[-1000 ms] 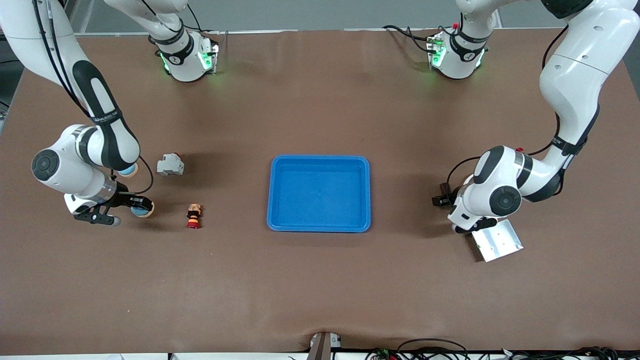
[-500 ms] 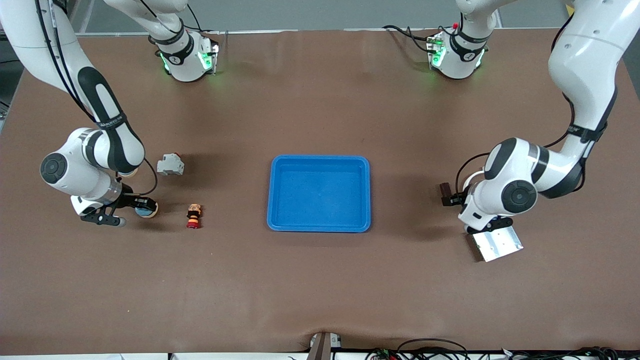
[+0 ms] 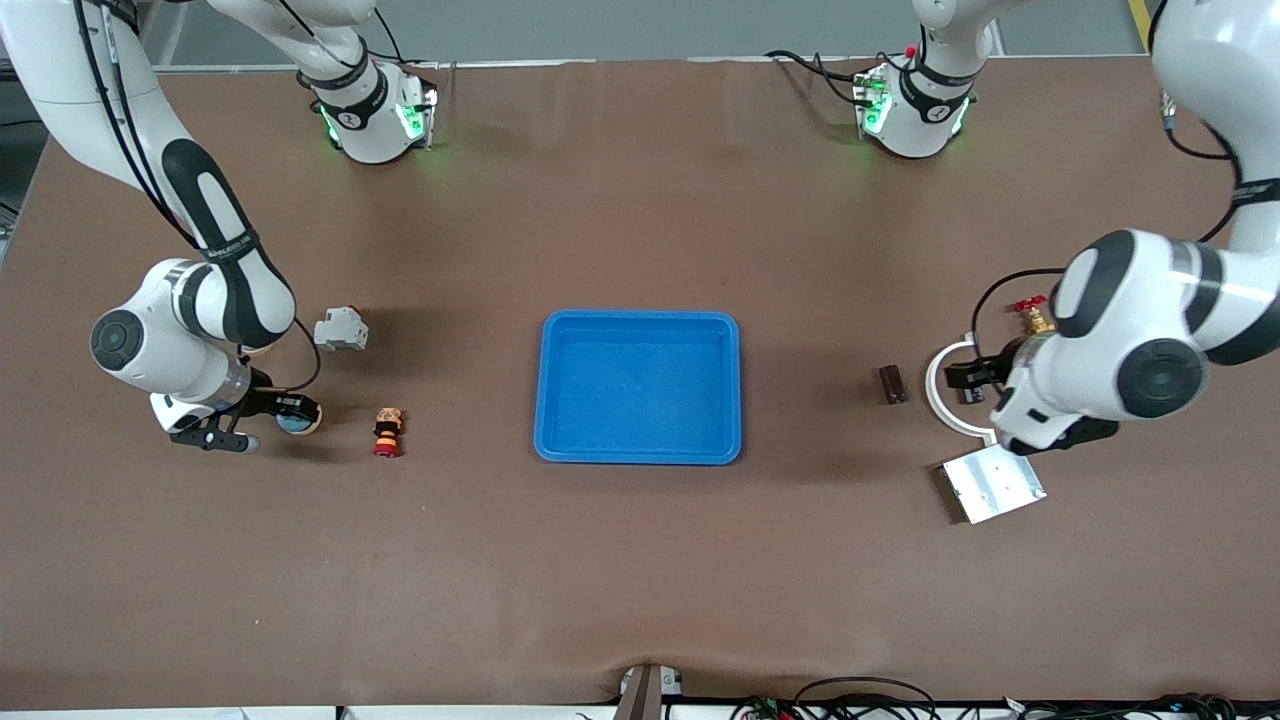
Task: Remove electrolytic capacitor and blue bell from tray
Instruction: 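Lower the capacitor beside the first capacitor and open the left gripper, then lower the bell beside the first bell while the left gripper withdraws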
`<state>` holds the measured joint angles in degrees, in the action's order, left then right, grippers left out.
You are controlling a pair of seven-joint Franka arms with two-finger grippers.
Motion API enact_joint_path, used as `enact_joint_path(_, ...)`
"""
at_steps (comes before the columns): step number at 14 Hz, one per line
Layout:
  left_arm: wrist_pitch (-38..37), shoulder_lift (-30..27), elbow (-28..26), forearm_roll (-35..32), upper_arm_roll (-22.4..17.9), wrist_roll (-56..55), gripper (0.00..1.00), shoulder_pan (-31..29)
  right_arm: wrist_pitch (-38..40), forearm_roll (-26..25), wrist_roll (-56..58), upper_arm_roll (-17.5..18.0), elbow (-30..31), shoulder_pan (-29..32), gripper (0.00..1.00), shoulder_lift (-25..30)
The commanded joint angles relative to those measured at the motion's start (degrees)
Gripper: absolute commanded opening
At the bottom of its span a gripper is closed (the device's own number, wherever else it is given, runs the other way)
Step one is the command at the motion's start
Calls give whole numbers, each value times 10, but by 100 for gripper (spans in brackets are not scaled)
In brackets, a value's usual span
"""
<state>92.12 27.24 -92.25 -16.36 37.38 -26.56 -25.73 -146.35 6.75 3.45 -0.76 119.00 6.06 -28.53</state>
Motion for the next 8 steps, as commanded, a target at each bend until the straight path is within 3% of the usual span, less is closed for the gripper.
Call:
enact_joint_path(1, -33, -51, -5, 26, 9, 94, 100, -53, -2, 10, 10, 1, -5, 2, 0, -5)
enact_joint_path(4, -45, -95, -7, 48, 9, 221, 100, -119, -2, 10, 9, 1, -7, 3, 0, -7)
enact_joint_path(5, -47, -104, -8, 54, 9, 251, 100, -137, -1, 10, 8, 1, -7, 3, 22, -7)
enact_joint_path(6, -53, -115, -7, 60, 9, 270, 100, -148, -2, 10, 8, 1, -8, 3, 81, -7)
enact_joint_path(7, -54, -125, -9, 62, 9, 284, 100, -157, 2, 10, 6, 1, -12, 4, 100, -7)
enact_joint_path(8, -55, -134, -11, 65, 9, 296, 100, -168, 4, 10, 9, 1, -15, 5, 100, -7)
